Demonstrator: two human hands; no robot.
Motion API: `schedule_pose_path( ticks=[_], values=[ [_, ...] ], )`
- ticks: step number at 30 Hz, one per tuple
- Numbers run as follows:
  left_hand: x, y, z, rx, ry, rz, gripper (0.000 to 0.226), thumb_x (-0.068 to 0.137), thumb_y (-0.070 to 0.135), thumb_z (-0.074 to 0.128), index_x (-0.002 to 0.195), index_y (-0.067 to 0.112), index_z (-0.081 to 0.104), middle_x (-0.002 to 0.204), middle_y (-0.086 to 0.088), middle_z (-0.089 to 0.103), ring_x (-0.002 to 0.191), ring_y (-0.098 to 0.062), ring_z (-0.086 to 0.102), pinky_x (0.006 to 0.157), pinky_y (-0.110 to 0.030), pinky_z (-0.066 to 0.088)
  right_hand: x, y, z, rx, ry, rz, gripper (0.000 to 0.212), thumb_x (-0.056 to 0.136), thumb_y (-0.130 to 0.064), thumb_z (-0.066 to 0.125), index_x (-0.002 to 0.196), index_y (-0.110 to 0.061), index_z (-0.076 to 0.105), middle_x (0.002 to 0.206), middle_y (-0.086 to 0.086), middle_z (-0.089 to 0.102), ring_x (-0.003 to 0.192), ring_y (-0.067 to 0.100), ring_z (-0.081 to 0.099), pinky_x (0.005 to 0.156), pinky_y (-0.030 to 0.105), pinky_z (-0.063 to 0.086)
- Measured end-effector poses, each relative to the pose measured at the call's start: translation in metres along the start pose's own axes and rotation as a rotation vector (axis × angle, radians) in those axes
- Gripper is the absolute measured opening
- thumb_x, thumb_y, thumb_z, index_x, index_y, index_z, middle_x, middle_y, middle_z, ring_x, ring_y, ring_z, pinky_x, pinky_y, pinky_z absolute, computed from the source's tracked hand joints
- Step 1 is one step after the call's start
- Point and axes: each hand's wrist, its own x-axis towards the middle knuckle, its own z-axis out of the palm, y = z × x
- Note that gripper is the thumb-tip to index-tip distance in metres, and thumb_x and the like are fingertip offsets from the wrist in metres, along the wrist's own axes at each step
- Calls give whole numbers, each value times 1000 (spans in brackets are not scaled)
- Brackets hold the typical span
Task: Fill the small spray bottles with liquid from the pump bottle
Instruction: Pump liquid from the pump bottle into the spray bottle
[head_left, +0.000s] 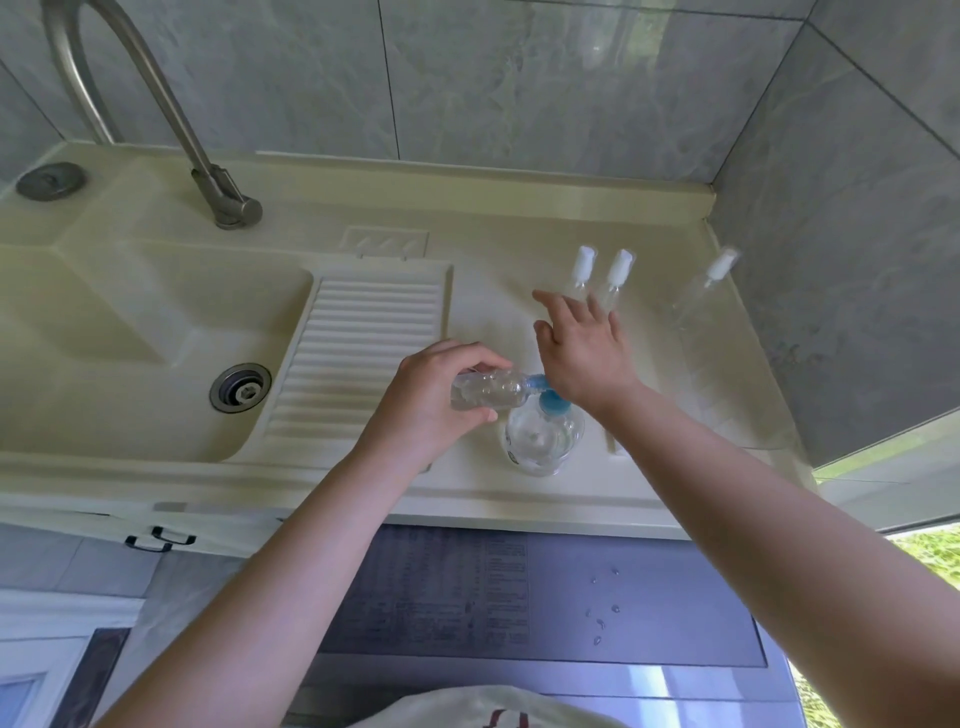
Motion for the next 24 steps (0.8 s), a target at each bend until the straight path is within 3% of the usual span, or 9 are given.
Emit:
schedule_pose_path(
  ticks=[5,9,13,18,24],
  values=[
    [0,1,0,-16,7,-3,50,65,6,87,108,27,73,96,14,64,94,6,57,82,0,35,0,-2,-6,49,45,23,48,106,-39,31,153,-30,30,159,-1,32,153,29,8,122,48,4],
    [-2,2,-2,-51,20,-6,48,65,5,87,107,25,73,100,14,65,95,6,58,84,0,36,-1,-5,-10,20,106,-43,48,106,-34,34,153,-28,31,158,-1,34,152,31,9,122,50,5],
    [0,1,-1,-5,0,-23,49,66,8,87,108,28,73,100,10,65,94,2,60,83,-1,38,-4,-2,3,-19,72,-22,46,104,-28,32,150,-29,36,156,-3,37,152,32,12,122,52,7],
    [-1,1,-2,12,1,-11,49,67,9,87,109,28,72,100,11,64,95,6,57,83,1,35,1,-2,-6,24,86,-15,47,106,-36,33,152,-28,32,158,-1,34,152,31,9,122,50,4],
    [-1,-1,-2,-3,10,-16,49,66,8,88,108,28,73,98,15,63,94,7,57,82,1,35,0,0,1,-29,76,3,42,103,-29,33,144,-29,43,151,-2,44,147,32,22,120,51,15]
  ],
)
